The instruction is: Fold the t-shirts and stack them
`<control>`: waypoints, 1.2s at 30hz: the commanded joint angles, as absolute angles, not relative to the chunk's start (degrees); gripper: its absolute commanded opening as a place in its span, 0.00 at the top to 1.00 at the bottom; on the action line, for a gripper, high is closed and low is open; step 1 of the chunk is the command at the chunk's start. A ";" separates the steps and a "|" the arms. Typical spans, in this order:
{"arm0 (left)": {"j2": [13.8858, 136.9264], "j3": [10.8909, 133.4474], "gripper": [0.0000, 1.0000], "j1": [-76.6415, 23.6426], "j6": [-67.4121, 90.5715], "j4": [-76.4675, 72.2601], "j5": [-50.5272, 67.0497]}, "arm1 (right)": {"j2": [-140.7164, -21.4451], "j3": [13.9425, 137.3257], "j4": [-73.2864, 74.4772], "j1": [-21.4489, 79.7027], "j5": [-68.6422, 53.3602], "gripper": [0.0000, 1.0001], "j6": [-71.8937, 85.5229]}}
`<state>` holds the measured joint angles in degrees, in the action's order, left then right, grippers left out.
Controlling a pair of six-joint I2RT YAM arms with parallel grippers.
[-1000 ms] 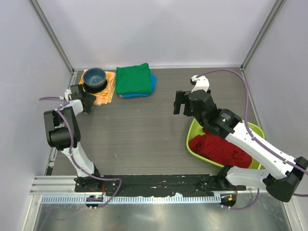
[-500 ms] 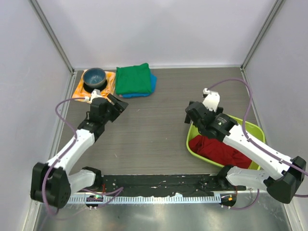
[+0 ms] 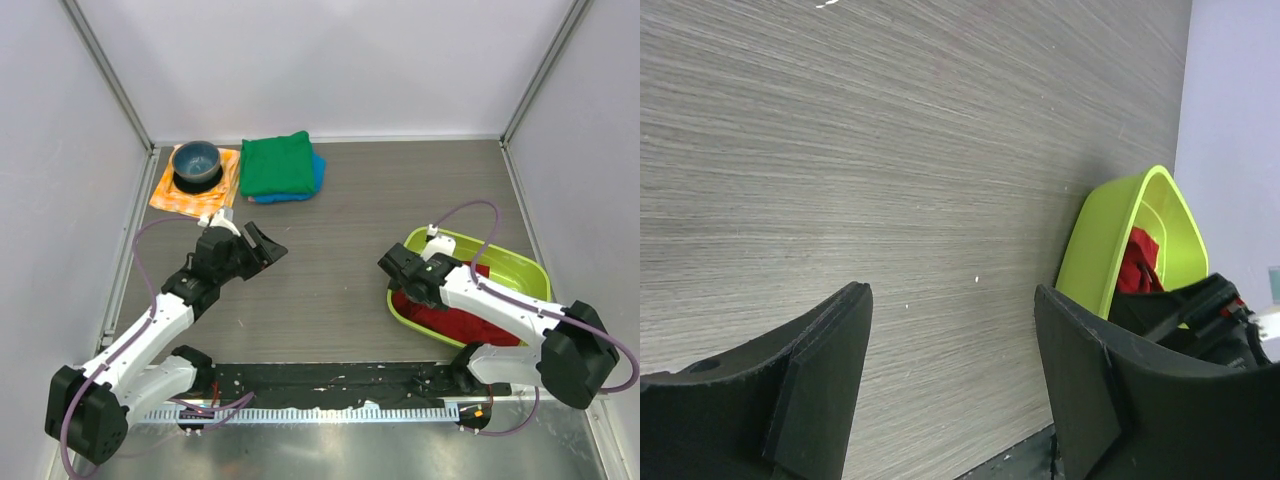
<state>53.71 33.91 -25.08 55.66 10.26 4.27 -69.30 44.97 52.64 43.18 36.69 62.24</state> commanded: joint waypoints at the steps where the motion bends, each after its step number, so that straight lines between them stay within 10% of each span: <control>1: 53.44 33.75 0.30 -25.40 53.79 10.28 6.15 | -70.39 39.91 48.26 40.53 32.09 0.02 67.94; 6: 54.84 35.33 0.29 -25.40 52.03 10.81 5.54 | -74.70 36.39 41.50 36.31 27.60 0.20 66.19; 11: 55.37 36.47 0.29 -25.40 50.63 12.21 4.05 | -79.87 34.63 34.38 31.83 24.88 0.98 62.58; 21: 53.53 35.07 0.28 -25.49 50.01 13.01 2.20 | -68.12 61.22 47.61 30.67 41.21 0.99 52.05; 36: 48.26 34.98 0.28 -25.40 51.85 15.46 0.53 | -94.20 118.70 55.36 44.90 35.95 0.99 34.72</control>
